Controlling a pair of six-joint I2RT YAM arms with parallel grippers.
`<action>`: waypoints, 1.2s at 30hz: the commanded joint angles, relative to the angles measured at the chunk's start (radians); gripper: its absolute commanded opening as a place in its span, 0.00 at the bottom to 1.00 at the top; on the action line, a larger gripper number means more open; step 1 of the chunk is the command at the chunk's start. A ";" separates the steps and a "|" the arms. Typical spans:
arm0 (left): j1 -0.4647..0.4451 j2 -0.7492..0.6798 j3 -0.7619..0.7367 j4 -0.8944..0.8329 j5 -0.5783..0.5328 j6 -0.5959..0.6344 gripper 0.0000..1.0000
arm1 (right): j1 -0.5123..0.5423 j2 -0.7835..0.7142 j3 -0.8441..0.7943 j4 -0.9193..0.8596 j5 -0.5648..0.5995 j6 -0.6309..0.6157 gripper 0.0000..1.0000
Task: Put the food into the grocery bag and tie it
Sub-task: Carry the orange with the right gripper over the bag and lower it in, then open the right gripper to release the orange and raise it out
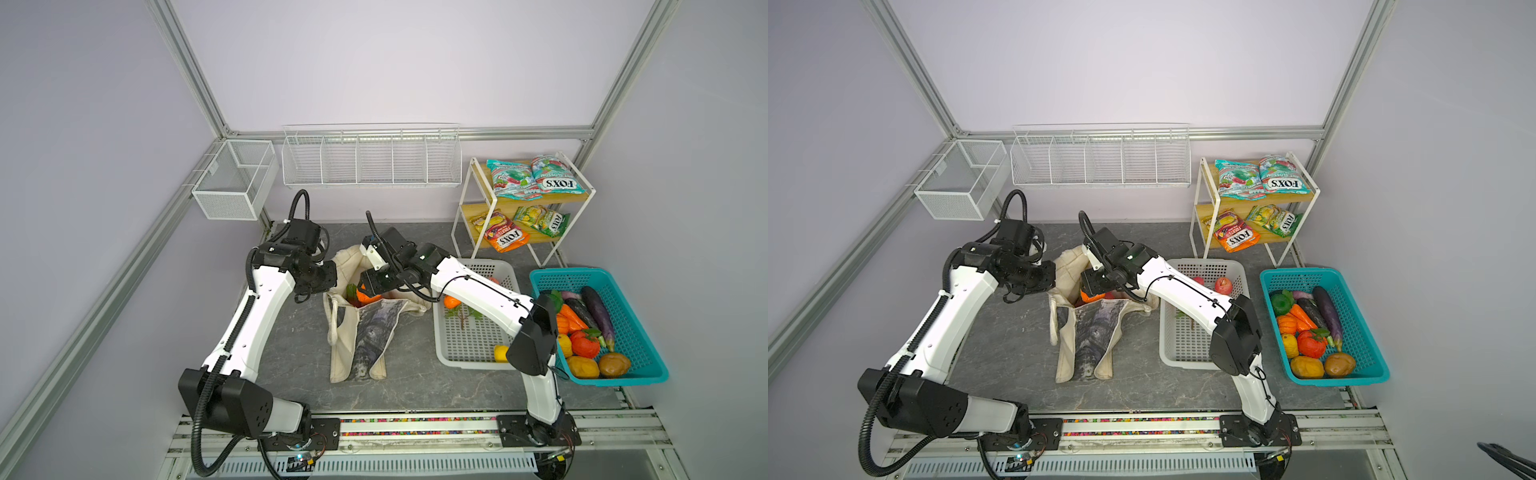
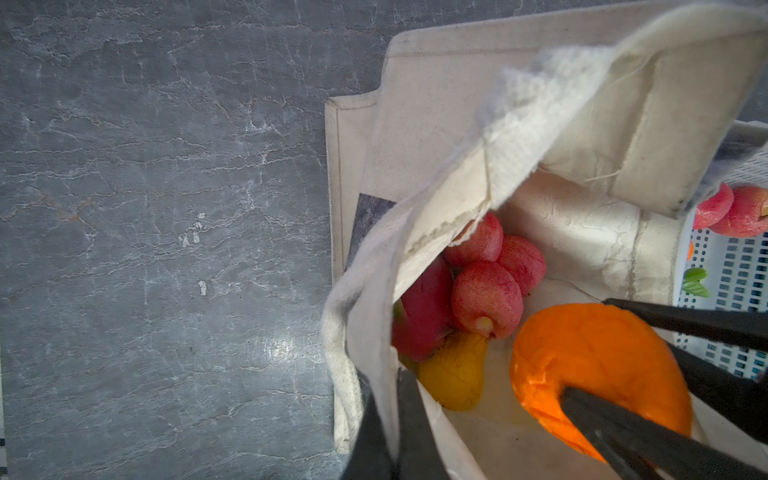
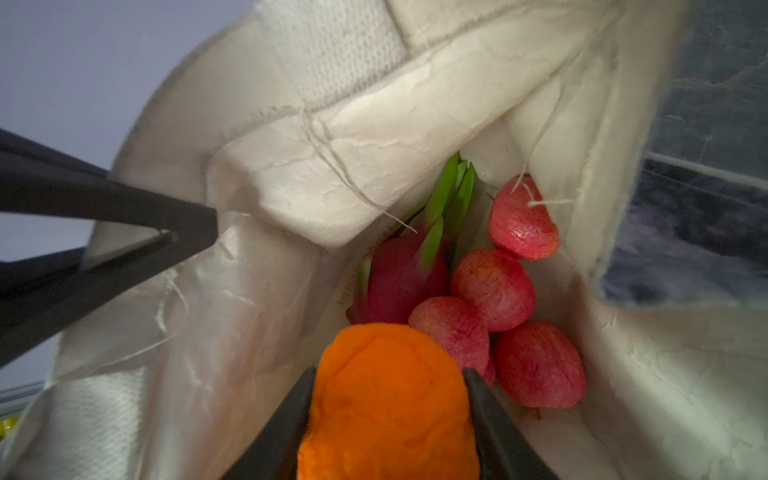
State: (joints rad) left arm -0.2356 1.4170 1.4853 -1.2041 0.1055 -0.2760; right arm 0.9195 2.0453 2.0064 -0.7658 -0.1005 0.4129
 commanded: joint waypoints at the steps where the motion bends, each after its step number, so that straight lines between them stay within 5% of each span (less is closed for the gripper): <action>1: 0.004 -0.006 0.026 0.003 0.000 0.003 0.00 | -0.002 0.033 -0.011 0.008 0.019 -0.061 0.35; 36: 0.004 -0.010 0.019 -0.005 -0.004 0.000 0.00 | 0.001 0.193 -0.172 0.091 -0.079 -0.043 0.46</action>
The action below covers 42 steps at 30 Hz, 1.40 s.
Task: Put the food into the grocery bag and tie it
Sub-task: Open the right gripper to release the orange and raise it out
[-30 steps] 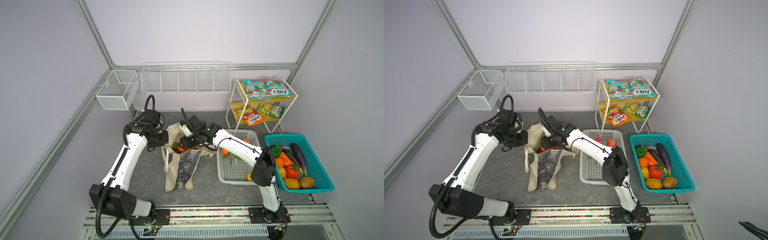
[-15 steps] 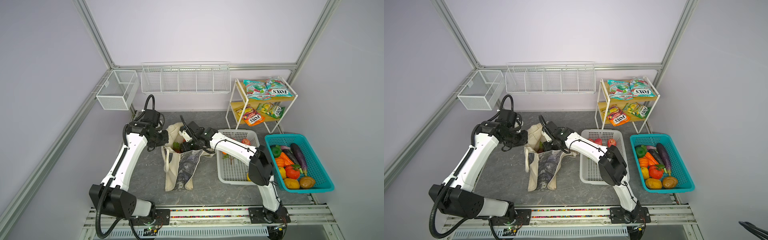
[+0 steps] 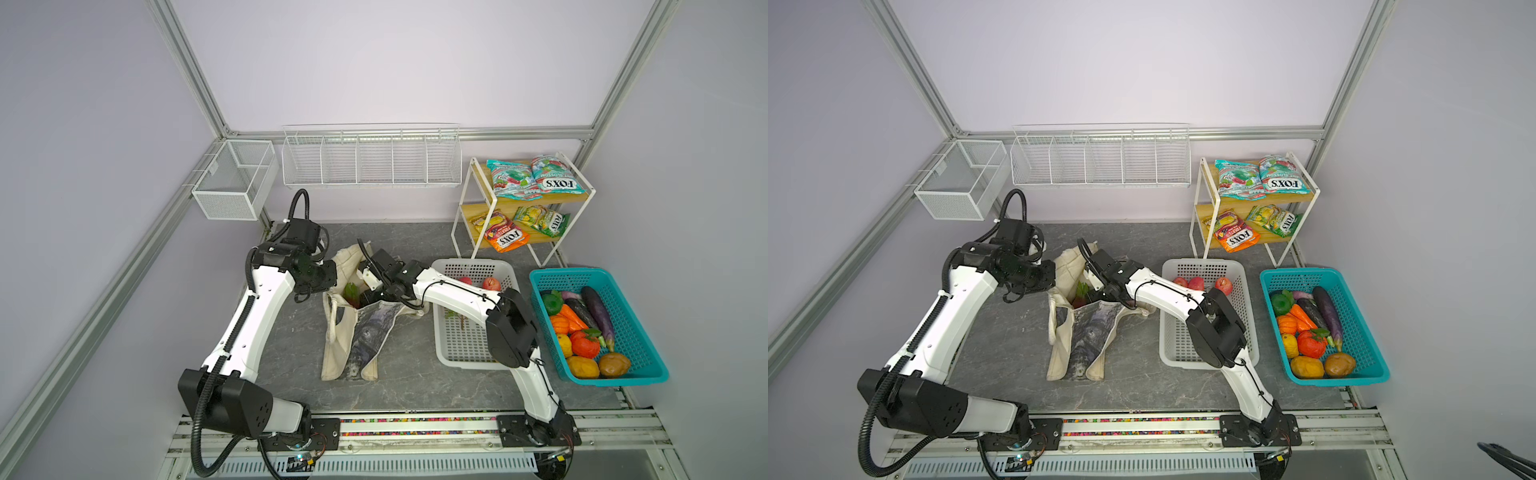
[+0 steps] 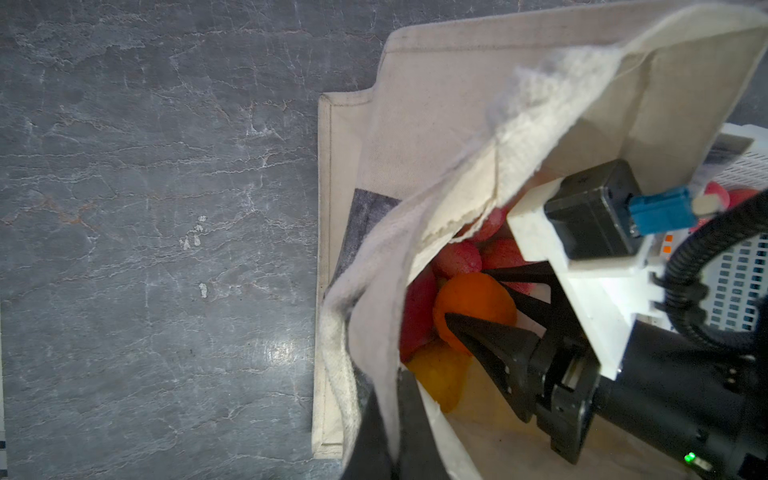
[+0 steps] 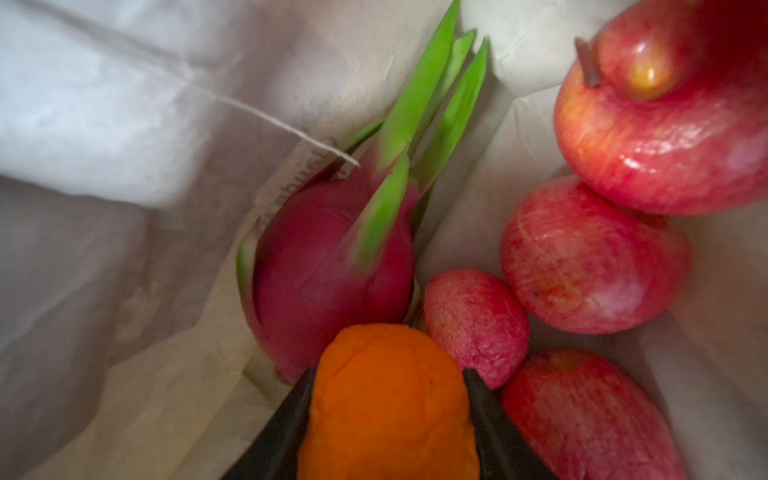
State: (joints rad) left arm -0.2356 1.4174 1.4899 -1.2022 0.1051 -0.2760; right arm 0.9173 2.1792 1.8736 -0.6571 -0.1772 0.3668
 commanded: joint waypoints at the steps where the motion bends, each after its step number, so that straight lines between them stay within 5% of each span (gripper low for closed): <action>1: 0.004 -0.010 0.015 -0.007 -0.004 0.000 0.00 | 0.003 0.060 -0.042 -0.016 -0.002 0.003 0.47; 15: 0.004 -0.011 0.017 -0.013 -0.007 0.001 0.00 | 0.002 0.020 -0.036 -0.025 0.022 -0.017 0.63; 25: 0.004 -0.025 0.015 -0.013 -0.010 -0.010 0.00 | -0.001 -0.051 -0.010 -0.063 0.053 -0.119 0.85; 27: 0.004 -0.025 0.014 -0.014 -0.010 -0.011 0.00 | -0.003 -0.077 -0.009 -0.070 0.072 -0.131 0.98; 28: 0.004 -0.027 0.015 -0.014 -0.010 -0.011 0.00 | -0.005 -0.091 -0.008 -0.075 0.085 -0.136 0.88; 42: 0.004 -0.034 0.012 -0.018 -0.020 -0.017 0.00 | -0.070 -0.362 -0.022 -0.188 0.240 -0.201 0.88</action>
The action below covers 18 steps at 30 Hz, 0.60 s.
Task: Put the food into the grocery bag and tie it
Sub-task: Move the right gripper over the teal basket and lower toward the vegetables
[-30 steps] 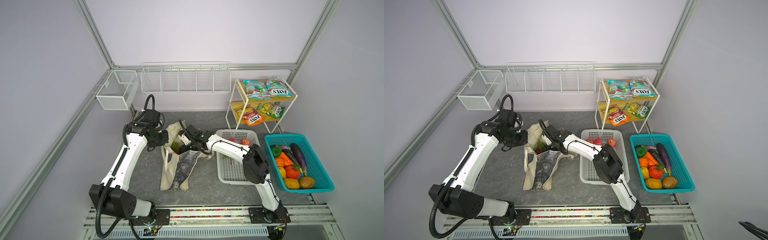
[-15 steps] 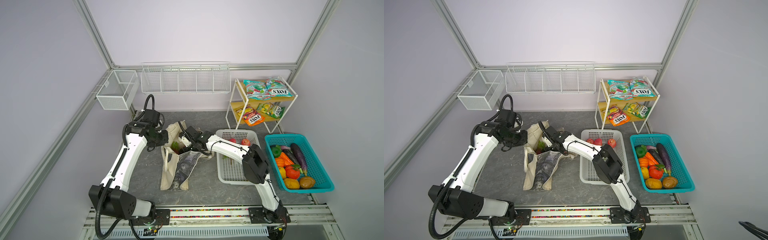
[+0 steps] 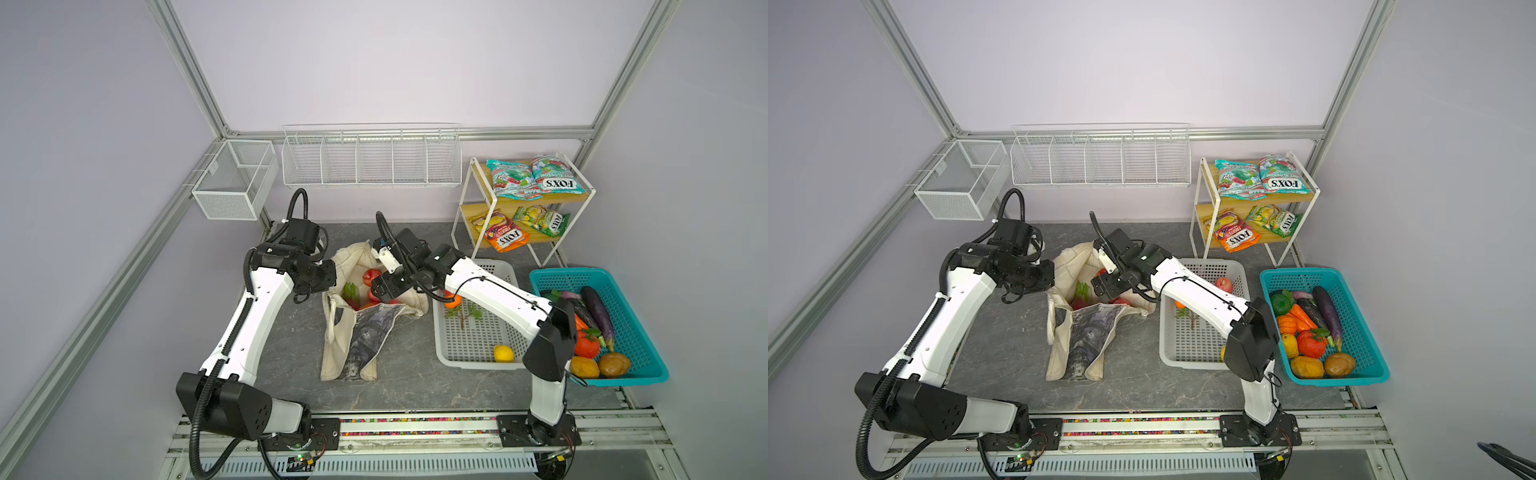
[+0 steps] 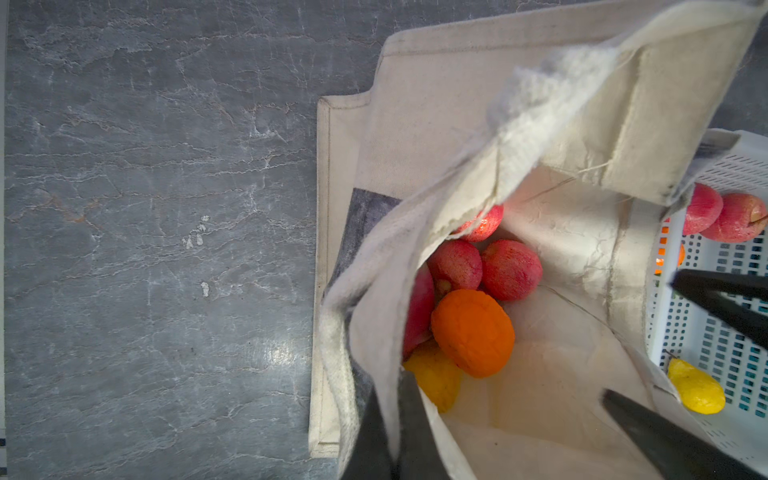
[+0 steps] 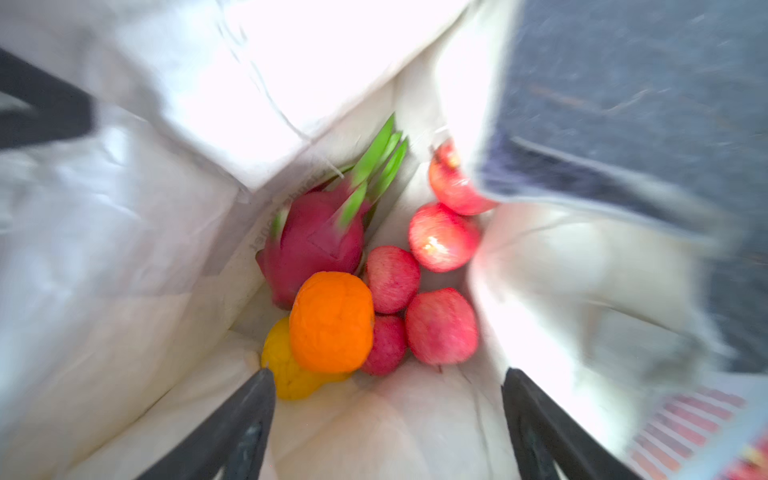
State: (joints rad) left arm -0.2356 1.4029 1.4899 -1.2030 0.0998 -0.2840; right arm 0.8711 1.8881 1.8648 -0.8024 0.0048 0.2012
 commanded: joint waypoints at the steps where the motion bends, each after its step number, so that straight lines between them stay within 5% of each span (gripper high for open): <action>1: 0.004 -0.019 0.012 -0.018 -0.016 -0.009 0.00 | -0.037 -0.099 -0.028 -0.039 0.078 -0.038 0.88; 9: 0.004 -0.018 0.005 -0.017 -0.006 -0.010 0.00 | -0.190 -0.308 -0.193 0.017 0.292 0.012 0.88; 18: 0.004 -0.016 0.000 -0.023 -0.002 -0.001 0.00 | -0.494 -0.503 -0.421 -0.098 0.626 0.413 0.88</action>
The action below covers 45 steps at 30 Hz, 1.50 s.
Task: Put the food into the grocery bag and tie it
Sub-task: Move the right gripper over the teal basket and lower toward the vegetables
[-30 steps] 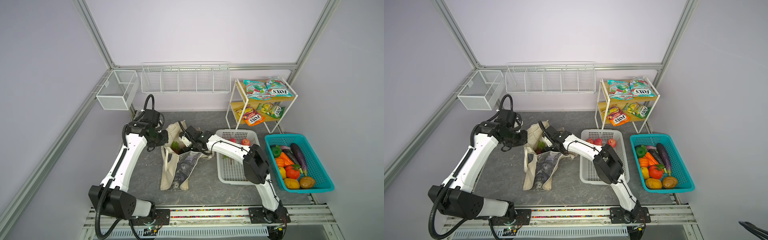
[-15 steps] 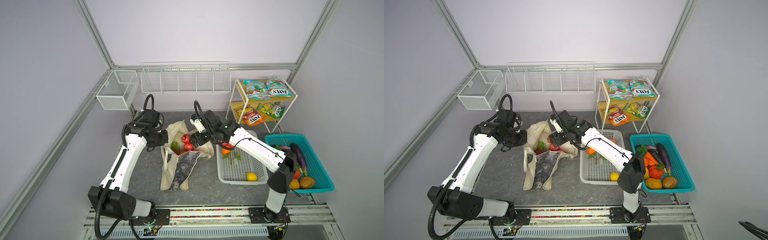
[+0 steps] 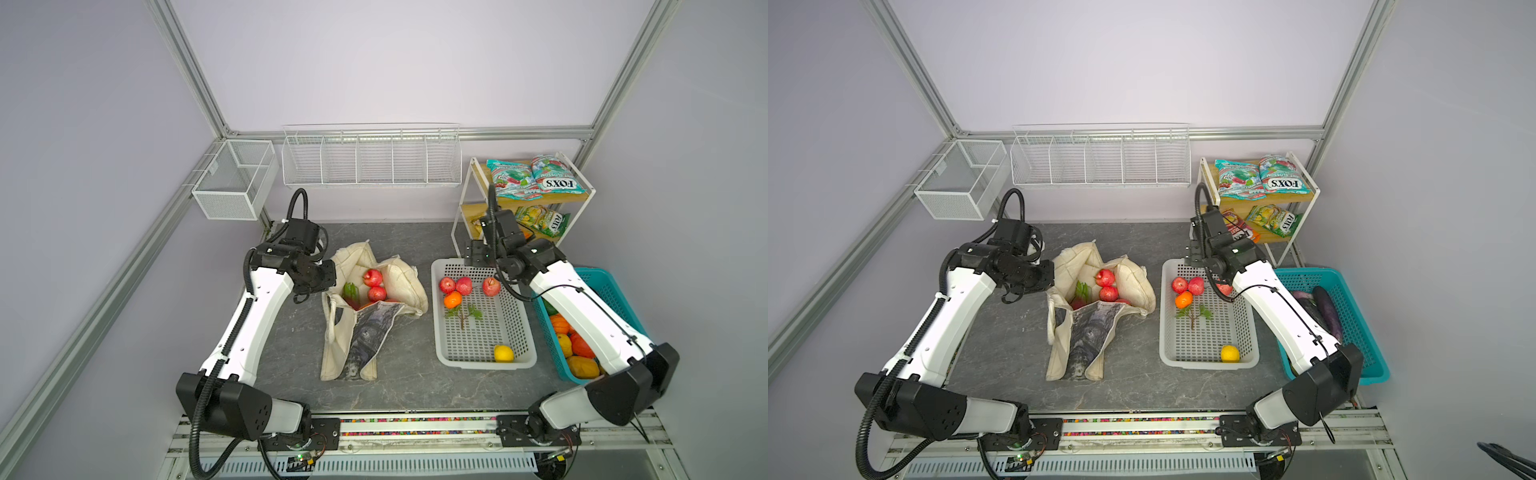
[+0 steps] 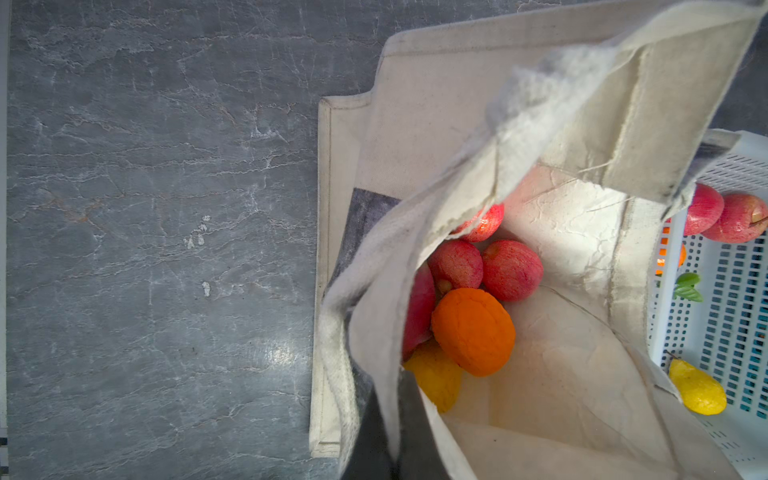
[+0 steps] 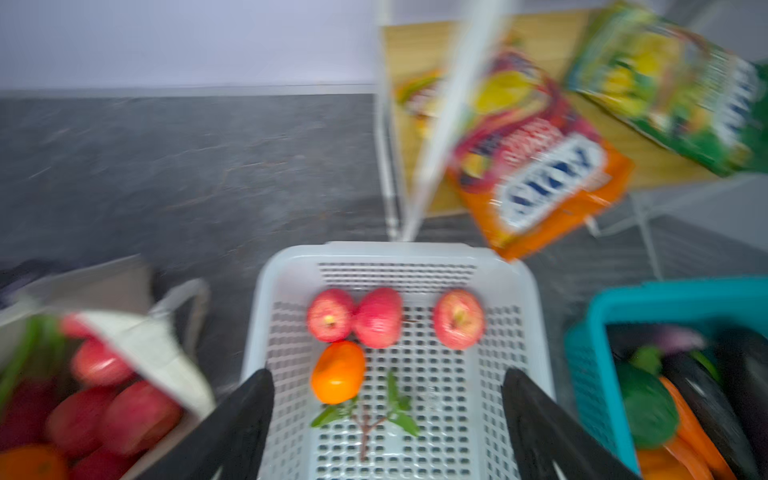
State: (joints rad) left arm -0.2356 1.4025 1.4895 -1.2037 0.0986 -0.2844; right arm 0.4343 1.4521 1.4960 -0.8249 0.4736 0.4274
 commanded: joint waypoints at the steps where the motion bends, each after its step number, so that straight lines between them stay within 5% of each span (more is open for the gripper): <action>1: 0.004 -0.016 -0.002 -0.022 0.001 -0.001 0.00 | -0.100 -0.095 -0.083 -0.088 0.174 0.241 0.88; 9: 0.004 -0.009 -0.002 -0.016 0.015 0.004 0.00 | -0.409 -0.217 -0.259 -0.148 0.205 0.488 0.88; 21: 0.004 0.016 0.023 -0.028 0.018 0.023 0.00 | -0.753 -0.042 -0.295 -0.273 0.114 0.587 0.89; 29: 0.004 0.017 0.017 -0.027 0.016 0.024 0.00 | -0.864 0.054 -0.333 -0.246 0.035 0.546 0.89; 45: 0.004 0.037 0.016 -0.016 0.021 0.029 0.00 | -0.923 0.154 -0.401 -0.171 -0.023 0.494 0.89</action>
State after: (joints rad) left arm -0.2356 1.4296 1.4891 -1.2053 0.1104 -0.2752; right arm -0.4732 1.5726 1.1122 -1.0145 0.4664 0.9409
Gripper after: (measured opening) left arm 0.047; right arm 0.891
